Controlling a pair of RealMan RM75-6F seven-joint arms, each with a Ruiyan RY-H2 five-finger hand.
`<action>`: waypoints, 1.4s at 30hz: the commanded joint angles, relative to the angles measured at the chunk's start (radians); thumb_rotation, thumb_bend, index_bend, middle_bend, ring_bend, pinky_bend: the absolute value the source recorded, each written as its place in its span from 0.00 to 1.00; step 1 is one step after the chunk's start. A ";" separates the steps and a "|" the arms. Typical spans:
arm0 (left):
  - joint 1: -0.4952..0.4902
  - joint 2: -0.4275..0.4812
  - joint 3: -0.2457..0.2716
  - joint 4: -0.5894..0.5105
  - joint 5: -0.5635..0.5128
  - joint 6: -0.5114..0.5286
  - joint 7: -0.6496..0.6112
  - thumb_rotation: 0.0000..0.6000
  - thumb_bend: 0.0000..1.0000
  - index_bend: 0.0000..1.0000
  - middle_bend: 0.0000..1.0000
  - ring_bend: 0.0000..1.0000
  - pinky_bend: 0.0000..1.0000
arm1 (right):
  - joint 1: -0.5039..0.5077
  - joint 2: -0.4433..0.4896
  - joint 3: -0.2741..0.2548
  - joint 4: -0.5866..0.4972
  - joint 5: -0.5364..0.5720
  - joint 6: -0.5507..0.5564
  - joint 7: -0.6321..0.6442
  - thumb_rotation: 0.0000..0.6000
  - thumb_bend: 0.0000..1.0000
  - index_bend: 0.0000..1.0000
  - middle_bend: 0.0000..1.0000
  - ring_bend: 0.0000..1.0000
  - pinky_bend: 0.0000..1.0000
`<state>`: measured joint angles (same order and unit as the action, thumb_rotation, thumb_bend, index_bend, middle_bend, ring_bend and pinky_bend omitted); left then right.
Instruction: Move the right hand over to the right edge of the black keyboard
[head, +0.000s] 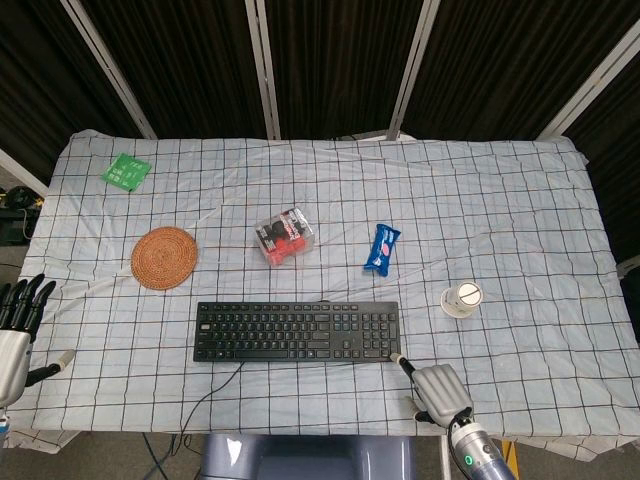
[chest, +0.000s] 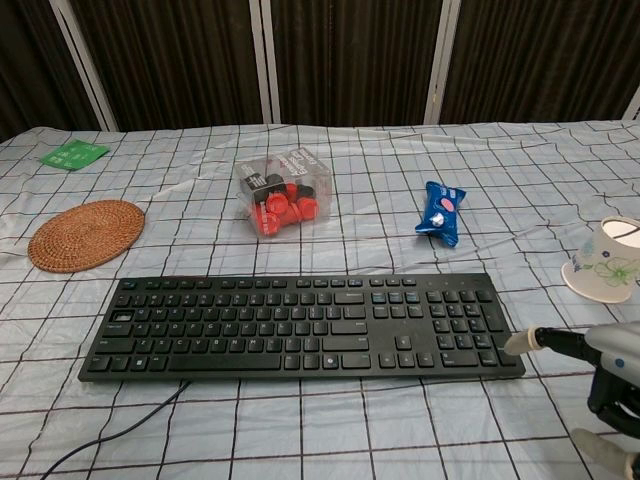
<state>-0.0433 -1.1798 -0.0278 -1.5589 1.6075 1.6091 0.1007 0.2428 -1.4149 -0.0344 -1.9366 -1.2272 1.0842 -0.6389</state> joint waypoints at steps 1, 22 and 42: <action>0.000 0.000 0.001 -0.001 0.003 0.001 0.001 1.00 0.07 0.00 0.00 0.00 0.00 | 0.008 -0.011 0.006 0.008 0.019 0.001 -0.007 1.00 0.44 0.12 0.92 0.89 0.76; -0.004 0.004 -0.003 -0.004 -0.007 -0.005 -0.012 1.00 0.07 0.00 0.00 0.00 0.00 | 0.058 -0.074 0.009 0.053 0.172 0.016 -0.067 1.00 0.46 0.12 0.92 0.89 0.76; -0.003 0.004 -0.002 -0.006 -0.008 -0.005 -0.017 1.00 0.07 0.00 0.00 0.00 0.00 | 0.078 -0.066 0.006 0.026 0.123 0.102 -0.044 1.00 0.46 0.12 0.92 0.89 0.76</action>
<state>-0.0466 -1.1759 -0.0301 -1.5651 1.5995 1.6041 0.0839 0.3188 -1.4892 -0.0363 -1.9038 -1.0861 1.1712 -0.6905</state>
